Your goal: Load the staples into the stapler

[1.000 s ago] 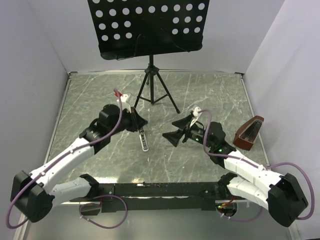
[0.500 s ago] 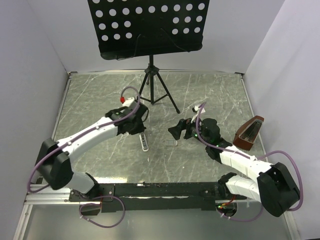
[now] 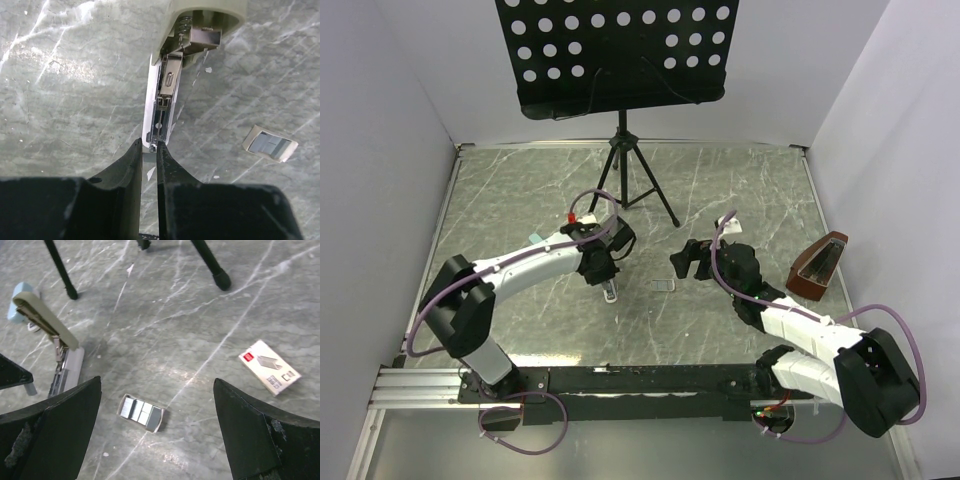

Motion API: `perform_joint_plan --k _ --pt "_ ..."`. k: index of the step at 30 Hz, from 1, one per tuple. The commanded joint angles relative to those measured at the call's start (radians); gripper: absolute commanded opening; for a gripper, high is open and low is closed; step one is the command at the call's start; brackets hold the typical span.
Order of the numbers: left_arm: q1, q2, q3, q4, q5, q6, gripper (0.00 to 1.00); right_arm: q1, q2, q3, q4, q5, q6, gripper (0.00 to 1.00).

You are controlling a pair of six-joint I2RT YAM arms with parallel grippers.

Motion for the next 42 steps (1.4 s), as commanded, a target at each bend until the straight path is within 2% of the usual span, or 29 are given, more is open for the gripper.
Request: perform_joint_plan --k 1,23,42 --pt "-0.006 0.031 0.047 0.007 0.002 -0.02 0.01 -0.006 -0.031 0.002 0.033 0.061 -0.014 1.0" --pt "-0.008 0.122 0.09 0.014 -0.073 0.01 0.01 -0.004 0.005 0.017 0.031 0.048 -0.025 1.0" --pt "-0.006 0.11 0.082 0.051 -0.043 0.026 0.01 -0.004 0.031 0.027 0.031 0.044 -0.029 1.0"
